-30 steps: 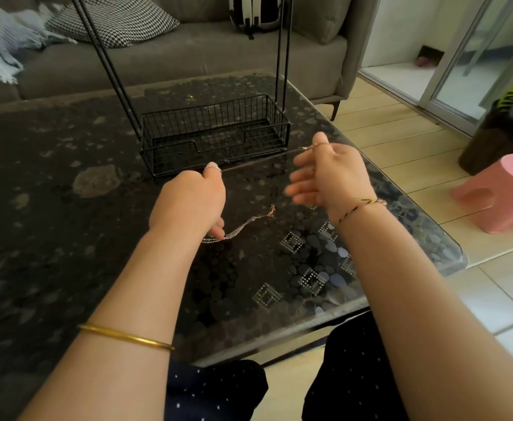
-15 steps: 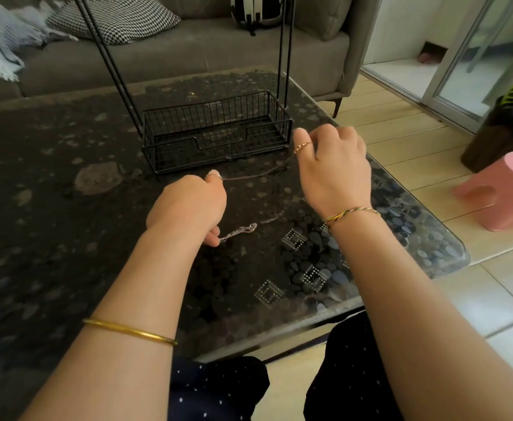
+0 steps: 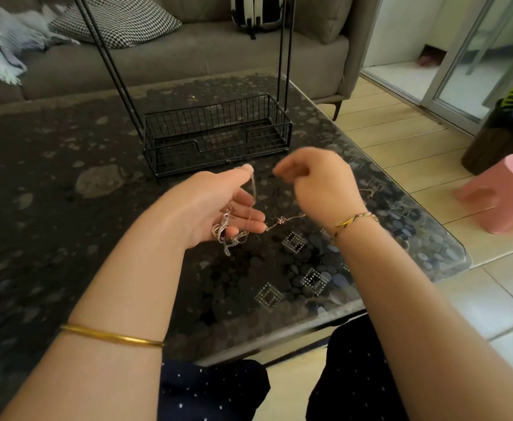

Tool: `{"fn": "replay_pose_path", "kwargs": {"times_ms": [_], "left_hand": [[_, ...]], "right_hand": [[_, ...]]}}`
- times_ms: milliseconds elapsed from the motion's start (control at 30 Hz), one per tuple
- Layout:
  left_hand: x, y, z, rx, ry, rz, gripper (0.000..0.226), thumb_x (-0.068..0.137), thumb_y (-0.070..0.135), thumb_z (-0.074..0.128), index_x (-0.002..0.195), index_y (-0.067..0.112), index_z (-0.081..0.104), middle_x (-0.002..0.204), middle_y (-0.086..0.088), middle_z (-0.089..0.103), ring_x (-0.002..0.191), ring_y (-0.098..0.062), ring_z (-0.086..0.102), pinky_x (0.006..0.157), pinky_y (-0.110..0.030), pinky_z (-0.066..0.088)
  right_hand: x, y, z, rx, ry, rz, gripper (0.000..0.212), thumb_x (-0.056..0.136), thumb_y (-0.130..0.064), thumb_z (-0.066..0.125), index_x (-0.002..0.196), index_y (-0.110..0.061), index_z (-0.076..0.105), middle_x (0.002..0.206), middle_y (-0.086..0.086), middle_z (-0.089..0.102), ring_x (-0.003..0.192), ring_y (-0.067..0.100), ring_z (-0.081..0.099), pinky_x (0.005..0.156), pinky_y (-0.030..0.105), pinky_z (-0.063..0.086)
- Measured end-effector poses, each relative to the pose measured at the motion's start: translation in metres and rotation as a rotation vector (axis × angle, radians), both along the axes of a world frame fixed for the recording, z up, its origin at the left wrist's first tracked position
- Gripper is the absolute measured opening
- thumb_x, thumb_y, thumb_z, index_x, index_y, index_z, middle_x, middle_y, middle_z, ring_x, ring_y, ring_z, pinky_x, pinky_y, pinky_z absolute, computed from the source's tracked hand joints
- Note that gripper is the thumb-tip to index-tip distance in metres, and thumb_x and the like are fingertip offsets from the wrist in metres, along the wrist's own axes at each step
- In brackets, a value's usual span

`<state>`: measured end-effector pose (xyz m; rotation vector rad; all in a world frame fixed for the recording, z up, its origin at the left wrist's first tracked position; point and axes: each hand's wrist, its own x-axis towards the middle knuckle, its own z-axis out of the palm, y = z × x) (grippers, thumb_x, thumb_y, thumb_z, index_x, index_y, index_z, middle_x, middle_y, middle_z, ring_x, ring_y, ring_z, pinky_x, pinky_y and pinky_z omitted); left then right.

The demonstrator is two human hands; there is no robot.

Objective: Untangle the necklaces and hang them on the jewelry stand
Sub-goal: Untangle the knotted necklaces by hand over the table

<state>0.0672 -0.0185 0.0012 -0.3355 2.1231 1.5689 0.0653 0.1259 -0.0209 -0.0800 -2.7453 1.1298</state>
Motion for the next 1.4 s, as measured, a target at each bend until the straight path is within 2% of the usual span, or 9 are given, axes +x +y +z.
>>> {"fn": "replay_pose_path", "kwargs": {"times_ms": [67, 133, 367, 467, 567, 700, 800, 1167, 1400], "left_hand": [[0.002, 0.001, 0.002, 0.022, -0.012, -0.023, 0.045, 0.095, 0.047, 0.046, 0.093, 0.003, 0.056, 0.083, -0.016, 0.074, 0.069, -0.023, 0.073, 0.040, -0.019, 0.038], [0.003, 0.001, 0.003, 0.013, -0.004, -0.039, 0.044, 0.094, 0.048, 0.047, 0.093, 0.004, 0.057, 0.084, -0.015, 0.074, 0.070, -0.023, 0.073, 0.042, -0.020, 0.039], [0.005, 0.001, 0.006, -0.059, 0.035, -0.065, 0.045, 0.093, 0.047, 0.049, 0.094, 0.005, 0.063, 0.081, -0.010, 0.075, 0.070, -0.020, 0.073, 0.047, -0.021, 0.039], [0.006, 0.001, 0.005, -0.148, 0.116, -0.065, 0.032, 0.093, 0.040, 0.054, 0.094, 0.009, 0.062, 0.080, -0.005, 0.075, 0.072, -0.016, 0.073, 0.049, -0.021, 0.039], [0.007, -0.001, 0.004, -0.391, 0.353, -0.113, 0.007, 0.088, 0.022, 0.064, 0.081, 0.021, 0.062, 0.078, 0.003, 0.070, 0.073, -0.010, 0.066, 0.059, -0.026, 0.044], [0.005, -0.002, 0.005, -0.475, 0.406, -0.114, 0.024, 0.084, 0.004, 0.065, 0.082, 0.027, 0.058, 0.098, 0.004, 0.060, 0.084, -0.013, 0.056, 0.083, -0.036, 0.051], [0.006, -0.002, 0.005, -0.445, 0.422, -0.082, 0.027, 0.082, 0.001, 0.065, 0.094, 0.025, 0.059, 0.108, 0.001, 0.059, 0.093, -0.019, 0.059, 0.090, -0.042, 0.051], [0.006, -0.005, 0.006, -0.465, 0.529, -0.049, 0.028, 0.080, -0.002, 0.066, 0.077, 0.026, 0.062, 0.087, 0.001, 0.059, 0.087, -0.017, 0.061, 0.085, -0.038, 0.053], [0.005, -0.005, 0.006, -0.367, 0.537, 0.001, 0.020, 0.088, 0.005, 0.058, 0.080, 0.023, 0.061, 0.086, 0.002, 0.065, 0.066, -0.008, 0.059, 0.051, -0.016, 0.043]], "right_hand": [[0.001, -0.006, 0.008, -0.373, -0.047, 0.044, 0.035, 0.082, 0.003, 0.040, 0.091, -0.020, 0.065, 0.087, 0.000, 0.069, 0.077, 0.014, 0.060, 0.059, 0.022, 0.045], [0.004, -0.012, 0.012, -0.523, -0.218, 0.118, 0.026, 0.086, -0.002, 0.042, 0.089, -0.016, 0.064, 0.084, 0.004, 0.070, 0.077, 0.014, 0.060, 0.060, 0.022, 0.045], [0.005, -0.012, 0.006, -0.355, -0.212, 0.232, 0.020, 0.081, 0.002, 0.051, 0.079, -0.012, 0.065, 0.073, 0.003, 0.065, 0.071, 0.011, 0.059, 0.054, 0.011, 0.044], [0.002, -0.008, 0.003, -0.343, -0.142, 0.149, 0.026, 0.084, 0.001, 0.048, 0.074, -0.019, 0.061, 0.069, 0.003, 0.063, 0.073, 0.022, 0.062, 0.067, 0.029, 0.052], [-0.002, -0.007, 0.002, -0.490, -0.049, 0.048, 0.032, 0.085, 0.004, 0.040, 0.077, -0.021, 0.058, 0.066, 0.004, 0.060, 0.075, 0.025, 0.065, 0.078, 0.043, 0.053], [-0.002, -0.005, 0.008, -0.698, 0.026, -0.060, 0.031, 0.086, 0.006, 0.035, 0.077, -0.015, 0.057, 0.066, -0.001, 0.053, 0.062, 0.012, 0.058, 0.077, 0.037, 0.055], [-0.003, -0.003, 0.010, -0.804, 0.057, -0.144, 0.029, 0.085, 0.005, 0.035, 0.078, -0.013, 0.056, 0.066, -0.001, 0.051, 0.062, 0.013, 0.057, 0.074, 0.035, 0.056], [-0.006, 0.003, 0.012, -1.301, 0.024, -0.356, 0.009, 0.097, -0.006, 0.037, 0.094, -0.007, 0.045, 0.069, 0.003, 0.041, 0.057, 0.017, 0.056, 0.068, 0.037, 0.060], [-0.002, -0.003, 0.011, -1.036, -0.167, -0.228, 0.009, 0.095, -0.002, 0.041, 0.094, -0.005, 0.050, 0.065, 0.003, 0.042, 0.044, 0.009, 0.045, 0.067, 0.036, 0.059]]}}
